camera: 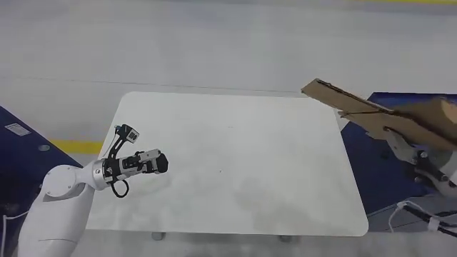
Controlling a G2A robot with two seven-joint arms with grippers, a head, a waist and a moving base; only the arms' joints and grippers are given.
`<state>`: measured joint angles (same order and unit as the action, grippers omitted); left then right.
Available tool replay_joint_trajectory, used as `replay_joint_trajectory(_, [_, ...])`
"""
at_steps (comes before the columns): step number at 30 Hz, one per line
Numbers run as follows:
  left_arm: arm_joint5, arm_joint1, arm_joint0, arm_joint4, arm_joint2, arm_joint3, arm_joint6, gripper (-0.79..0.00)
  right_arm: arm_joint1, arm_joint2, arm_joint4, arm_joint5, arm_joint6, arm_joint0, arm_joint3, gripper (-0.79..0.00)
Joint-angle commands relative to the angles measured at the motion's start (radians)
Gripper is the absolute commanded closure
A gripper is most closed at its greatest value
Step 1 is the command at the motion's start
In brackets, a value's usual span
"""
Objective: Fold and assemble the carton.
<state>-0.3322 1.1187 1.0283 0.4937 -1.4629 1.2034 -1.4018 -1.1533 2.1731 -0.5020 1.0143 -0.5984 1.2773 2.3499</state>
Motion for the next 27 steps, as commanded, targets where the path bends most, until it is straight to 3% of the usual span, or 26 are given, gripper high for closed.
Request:
replay_joint_trajectory(1, [0.0, 0.0, 0.0, 0.0, 0.0, 0.0, 0.0, -0.785, 0.011, -0.014, -0.189, -0.002, 0.103, -0.032, 0.0, 0.0])
replay_joint_trajectory(5, [0.0, 0.0, 0.0, 0.0, 0.0, 0.0, 0.0, -0.785, 0.045, -0.056, -0.608, -0.002, 0.374, -0.059, 0.0, 0.0])
replay_joint_trajectory(9, [0.0, 0.0, 0.0, 0.0, 0.0, 0.0, 0.0, -0.785, 0.075, -0.101, -1.097, -0.009, 0.744, -0.024, 0.0, 0.0])
replay_joint_trajectory(11, [0.0, 0.0, 0.0, 0.0, 0.0, 0.0, 0.0, -0.785, 0.081, -0.137, -1.303, -0.091, 0.911, 0.035, 0.0, 0.0])
replay_joint_trajectory(14, [0.0, 0.0, 0.0, 0.0, 0.0, 0.0, 0.0, -0.785, 0.087, -0.207, -1.597, -0.31, 1.113, 0.176, 0.0, 0.0])
replay_joint_trajectory(17, [0.0, 0.0, 0.0, 0.0, 0.0, 0.0, 0.0, -0.785, 0.084, -0.265, -1.788, -0.542, 1.216, 0.33, 0.0, 0.0])
replay_joint_trajectory(21, [0.0, 0.0, 0.0, 0.0, 0.0, 0.0, 0.0, -0.785, 0.077, -0.314, -1.913, -0.768, 1.251, 0.479, 0.0, 0.0])
replay_joint_trajectory(24, [0.0, 0.0, 0.0, 0.0, 0.0, 0.0, 0.0, -0.785, 0.073, -0.333, -1.944, -0.859, 1.258, 0.541, 0.0, 0.0])
replay_joint_trajectory(27, [0.0, 0.0, 0.0, 0.0, 0.0, 0.0, 0.0, -0.785, 0.071, -0.331, -1.914, -0.886, 1.268, 0.564, 0.0, 0.0])
